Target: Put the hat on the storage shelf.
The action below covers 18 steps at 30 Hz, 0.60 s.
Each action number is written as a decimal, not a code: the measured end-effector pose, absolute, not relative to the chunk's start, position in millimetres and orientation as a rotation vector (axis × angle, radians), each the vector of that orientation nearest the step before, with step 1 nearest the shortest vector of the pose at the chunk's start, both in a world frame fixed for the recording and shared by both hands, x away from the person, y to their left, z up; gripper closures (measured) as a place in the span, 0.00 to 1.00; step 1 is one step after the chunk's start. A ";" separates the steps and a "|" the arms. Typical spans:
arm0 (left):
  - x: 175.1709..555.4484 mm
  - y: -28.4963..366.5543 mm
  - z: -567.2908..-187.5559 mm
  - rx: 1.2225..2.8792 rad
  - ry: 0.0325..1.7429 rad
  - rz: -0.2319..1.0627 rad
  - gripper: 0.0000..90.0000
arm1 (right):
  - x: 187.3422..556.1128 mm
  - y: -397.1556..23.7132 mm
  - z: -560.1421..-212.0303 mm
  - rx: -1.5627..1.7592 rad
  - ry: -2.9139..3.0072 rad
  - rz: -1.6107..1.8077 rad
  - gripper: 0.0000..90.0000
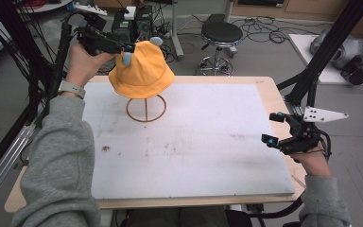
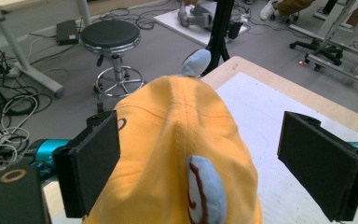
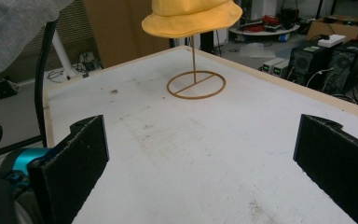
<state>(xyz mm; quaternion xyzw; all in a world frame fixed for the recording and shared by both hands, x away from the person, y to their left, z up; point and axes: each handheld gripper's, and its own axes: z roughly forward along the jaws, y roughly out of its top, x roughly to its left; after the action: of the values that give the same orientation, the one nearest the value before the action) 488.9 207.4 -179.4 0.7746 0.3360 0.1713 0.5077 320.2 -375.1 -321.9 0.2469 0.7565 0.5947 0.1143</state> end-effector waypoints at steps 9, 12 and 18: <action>462.3 223.4 -179.4 1.798 0.810 0.445 0.15 | 320.1 -374.0 -321.9 0.719 2.217 1.748 0.03; 454.3 233.7 -186.1 1.768 0.821 0.434 0.15 | 320.2 -372.5 -321.7 0.716 2.218 1.749 0.03; 436.3 249.2 -199.3 1.766 0.826 0.445 0.14 | 321.2 -370.0 -322.4 0.712 2.227 1.743 0.03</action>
<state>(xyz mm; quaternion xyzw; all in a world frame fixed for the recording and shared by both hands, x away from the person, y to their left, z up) 436.3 249.2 -199.3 0.7431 0.3477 0.1873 0.5402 321.2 -370.0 -322.4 0.2425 0.7589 0.5939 0.1122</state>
